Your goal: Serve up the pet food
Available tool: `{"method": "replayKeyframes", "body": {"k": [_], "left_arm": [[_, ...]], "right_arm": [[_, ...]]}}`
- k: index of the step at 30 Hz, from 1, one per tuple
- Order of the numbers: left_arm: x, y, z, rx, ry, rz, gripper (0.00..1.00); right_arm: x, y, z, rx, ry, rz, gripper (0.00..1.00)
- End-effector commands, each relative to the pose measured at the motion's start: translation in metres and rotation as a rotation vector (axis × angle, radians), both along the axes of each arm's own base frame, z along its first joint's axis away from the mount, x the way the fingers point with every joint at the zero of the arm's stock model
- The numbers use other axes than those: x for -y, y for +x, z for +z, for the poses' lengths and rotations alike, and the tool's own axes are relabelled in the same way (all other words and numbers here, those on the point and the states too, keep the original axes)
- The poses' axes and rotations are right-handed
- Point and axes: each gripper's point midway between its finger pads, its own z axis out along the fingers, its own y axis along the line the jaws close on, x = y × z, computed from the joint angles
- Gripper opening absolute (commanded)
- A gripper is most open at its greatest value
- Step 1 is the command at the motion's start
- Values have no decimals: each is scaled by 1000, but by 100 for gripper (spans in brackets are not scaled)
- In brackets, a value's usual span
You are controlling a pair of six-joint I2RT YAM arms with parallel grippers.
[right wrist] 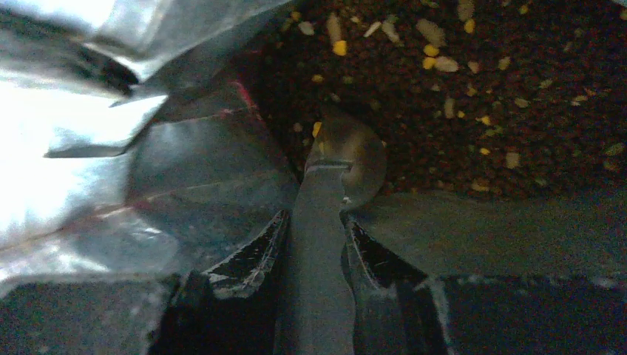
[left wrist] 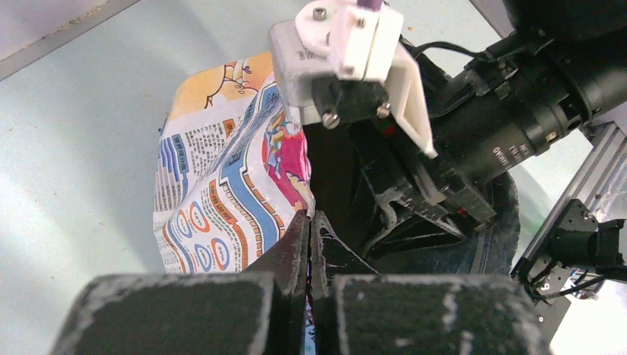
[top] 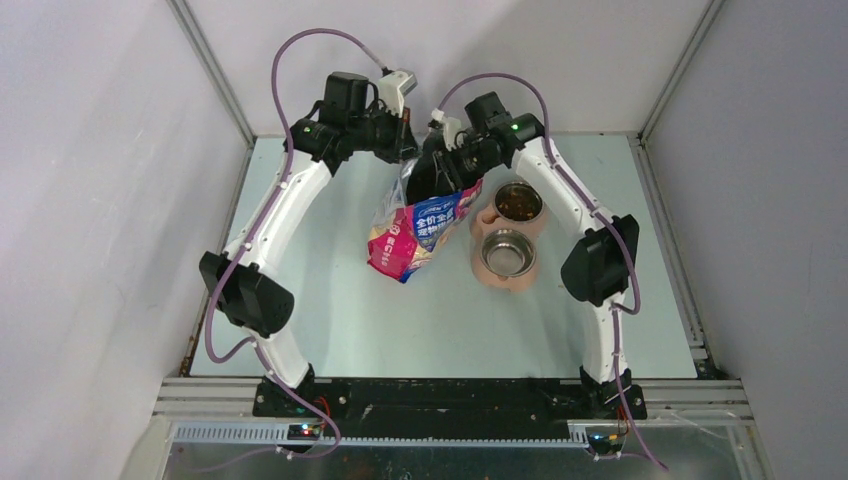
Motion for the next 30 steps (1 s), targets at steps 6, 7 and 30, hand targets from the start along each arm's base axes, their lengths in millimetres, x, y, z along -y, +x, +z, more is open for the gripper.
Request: {"method": "replayKeyframes", "body": {"k": [6, 7, 30], "left_arm": [[-12, -2, 12, 90, 50, -4, 0], [-13, -1, 12, 98, 59, -7, 0], [-39, 10, 3, 142, 254, 14, 0]], "right_arm": [[-6, -22, 55, -167, 256, 61, 0], [-5, -23, 59, -179, 279, 70, 0], [23, 38, 97, -560, 622, -92, 0]]}}
